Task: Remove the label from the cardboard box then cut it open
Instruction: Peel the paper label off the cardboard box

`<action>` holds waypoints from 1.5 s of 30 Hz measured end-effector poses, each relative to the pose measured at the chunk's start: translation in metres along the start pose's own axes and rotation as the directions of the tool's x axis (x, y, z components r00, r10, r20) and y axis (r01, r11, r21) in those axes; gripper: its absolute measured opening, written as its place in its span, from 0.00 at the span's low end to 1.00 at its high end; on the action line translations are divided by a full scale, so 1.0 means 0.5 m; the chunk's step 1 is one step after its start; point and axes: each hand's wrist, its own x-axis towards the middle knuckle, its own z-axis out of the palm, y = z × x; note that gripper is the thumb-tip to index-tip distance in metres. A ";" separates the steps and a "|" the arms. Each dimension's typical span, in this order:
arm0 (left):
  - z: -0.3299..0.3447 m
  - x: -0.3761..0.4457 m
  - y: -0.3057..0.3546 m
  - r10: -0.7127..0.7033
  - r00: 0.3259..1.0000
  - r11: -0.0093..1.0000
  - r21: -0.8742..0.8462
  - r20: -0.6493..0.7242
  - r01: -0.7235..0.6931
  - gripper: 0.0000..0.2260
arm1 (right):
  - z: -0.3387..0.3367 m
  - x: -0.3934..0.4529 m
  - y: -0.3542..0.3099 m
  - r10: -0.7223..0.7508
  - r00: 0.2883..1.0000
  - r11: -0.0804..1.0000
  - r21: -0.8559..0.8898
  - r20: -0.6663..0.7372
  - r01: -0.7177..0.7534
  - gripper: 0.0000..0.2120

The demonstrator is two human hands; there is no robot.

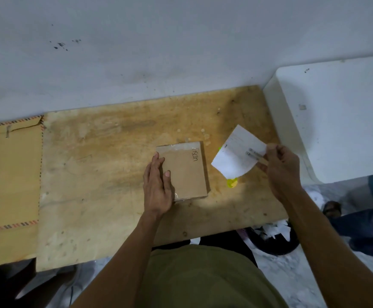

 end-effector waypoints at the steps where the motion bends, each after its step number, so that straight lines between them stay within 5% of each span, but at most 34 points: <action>1: 0.001 -0.001 -0.001 -0.001 1.000 1.000 0.008 0.006 0.001 0.20 | 0.002 0.000 -0.006 -0.016 1.000 1.000 -0.021 -0.003 0.016 0.14; 7: -0.001 -0.001 0.006 0.010 1.000 0.997 0.072 0.015 -0.011 0.20 | 0.062 -0.049 -0.030 -0.094 0.996 0.995 -0.020 -0.005 0.094 0.07; 15: -0.014 0.003 0.031 0.081 0.996 0.972 0.223 -0.022 -0.074 0.22 | 0.092 -0.111 -0.067 -0.005 0.980 0.974 0.224 0.199 -0.040 0.08; 22: -0.061 -0.014 0.185 0.120 0.985 0.988 -0.083 -0.127 -0.131 0.23 | 0.067 -0.116 -0.118 0.024 0.927 0.930 0.331 0.374 -0.158 0.10; 29: -0.043 -0.017 0.299 0.044 0.999 0.946 -0.324 0.024 -0.034 0.23 | 0.026 -0.121 -0.137 0.019 0.916 0.925 0.342 0.400 -0.168 0.08; 34: -0.018 -0.048 0.336 0.054 0.998 0.919 -0.391 -0.019 -0.057 0.21 | -0.026 -0.119 -0.129 -0.074 0.962 0.955 0.295 0.263 -0.007 0.02; 39: -0.004 -0.076 0.389 0.073 0.997 0.903 -0.423 -0.017 -0.074 0.19 | -0.078 -0.126 -0.123 -0.285 0.944 0.958 0.081 0.166 0.275 0.14; 42: -0.001 -0.087 0.410 0.080 0.997 0.919 -0.384 -0.024 -0.083 0.17 | -0.102 -0.121 -0.120 -0.480 0.841 0.846 -0.124 0.248 0.519 0.28; 45: -0.003 -0.096 0.420 0.117 0.993 0.924 -0.366 -0.004 -0.111 0.16 | -0.116 -0.101 -0.110 -0.628 0.638 0.622 -0.205 0.446 0.756 0.31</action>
